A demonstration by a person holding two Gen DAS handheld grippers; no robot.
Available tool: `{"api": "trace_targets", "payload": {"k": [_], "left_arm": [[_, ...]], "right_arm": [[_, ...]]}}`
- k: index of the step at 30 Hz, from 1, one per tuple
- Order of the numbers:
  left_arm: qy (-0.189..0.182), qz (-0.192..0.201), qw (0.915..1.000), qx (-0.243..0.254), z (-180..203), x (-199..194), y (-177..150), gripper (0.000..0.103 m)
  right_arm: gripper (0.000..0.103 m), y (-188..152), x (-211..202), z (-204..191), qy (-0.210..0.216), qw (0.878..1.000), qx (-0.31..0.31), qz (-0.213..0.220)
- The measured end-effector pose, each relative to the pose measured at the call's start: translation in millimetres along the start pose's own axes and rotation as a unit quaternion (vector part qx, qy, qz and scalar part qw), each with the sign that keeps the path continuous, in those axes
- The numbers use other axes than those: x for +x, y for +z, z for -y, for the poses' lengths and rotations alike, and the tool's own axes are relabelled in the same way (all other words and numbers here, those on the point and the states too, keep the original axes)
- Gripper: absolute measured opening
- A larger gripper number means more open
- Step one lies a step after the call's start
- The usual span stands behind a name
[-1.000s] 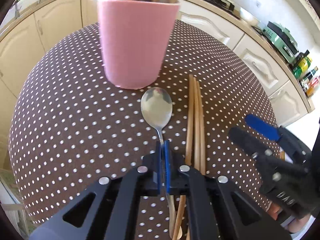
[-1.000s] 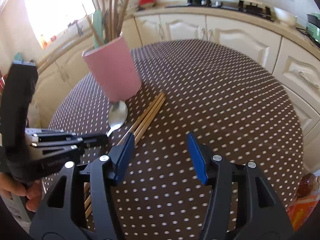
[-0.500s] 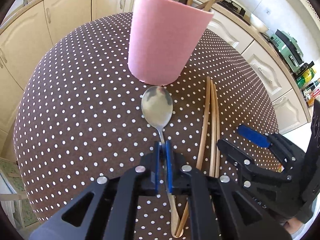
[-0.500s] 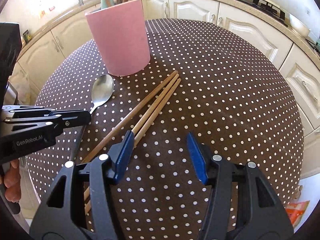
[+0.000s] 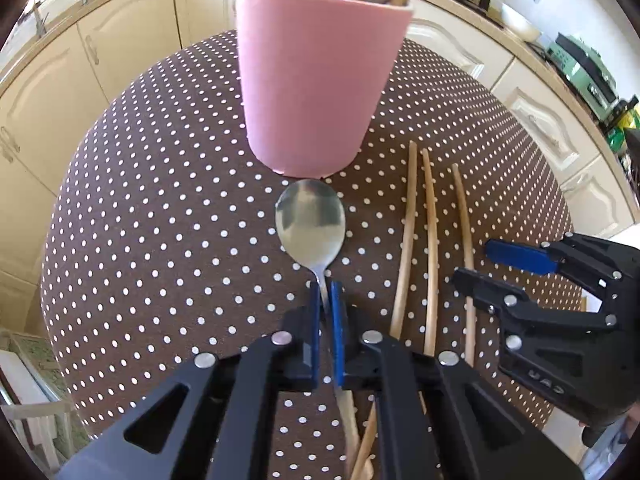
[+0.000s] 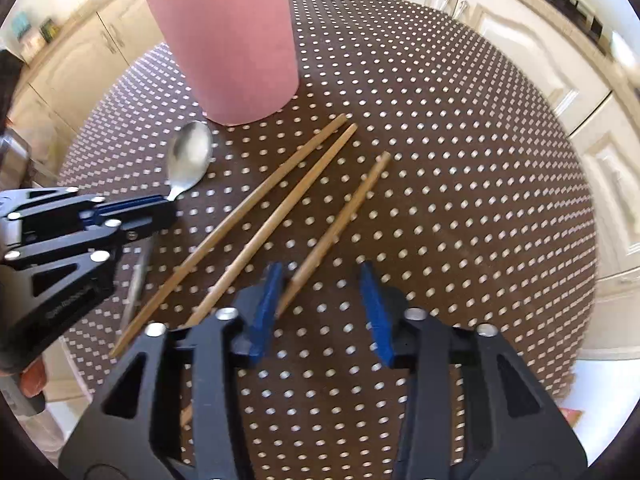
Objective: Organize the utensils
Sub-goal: 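Grasp the metal spoon with the left gripper while the right gripper grasps a chopstick, then lift spoon and chopstick over the pink cup and release both into it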
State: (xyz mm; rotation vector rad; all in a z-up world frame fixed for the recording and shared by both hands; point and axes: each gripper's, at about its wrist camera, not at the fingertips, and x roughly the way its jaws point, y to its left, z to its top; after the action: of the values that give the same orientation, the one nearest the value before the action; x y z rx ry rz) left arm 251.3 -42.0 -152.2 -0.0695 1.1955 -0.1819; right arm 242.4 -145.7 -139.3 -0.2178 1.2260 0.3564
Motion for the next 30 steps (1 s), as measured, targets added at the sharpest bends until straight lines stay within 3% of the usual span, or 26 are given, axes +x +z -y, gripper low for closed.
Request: {"api": "trace_targets", "payload": {"k": [3,7,17,24,30], "left_arm": [[-0.007,0.015,0.9998,-0.01,-3.7,-1.8,-3.3,0.003],[-0.037,0.041,0.9982,-0.026,-15.1,-9.3,-9.6,0.003],[-0.07,0.163,0.984,-0.013,-22.1,-63.6,-26.6,0.003],[-0.104,0.258,0.9607,0.0,-20.7,-114.5,-32.8,0.003],[-0.125,0.344,0.9307,0.004,-14.1,-142.7,-16.2,0.003]], "right_arm": [[0.019,7.3,0.1,0.0,0.0,1.0,-0.001,-0.001],[0.006,6.0,-2.2,3.7,0.013,1.0,0.012,0.02],[0.006,-27.6,-37.3,31.4,0.071,0.985,0.061,0.144],[0.006,-41.7,-93.2,45.6,0.112,0.953,0.076,0.271],[0.006,-37.1,-141.7,47.7,0.148,0.905,0.074,0.391]]}}
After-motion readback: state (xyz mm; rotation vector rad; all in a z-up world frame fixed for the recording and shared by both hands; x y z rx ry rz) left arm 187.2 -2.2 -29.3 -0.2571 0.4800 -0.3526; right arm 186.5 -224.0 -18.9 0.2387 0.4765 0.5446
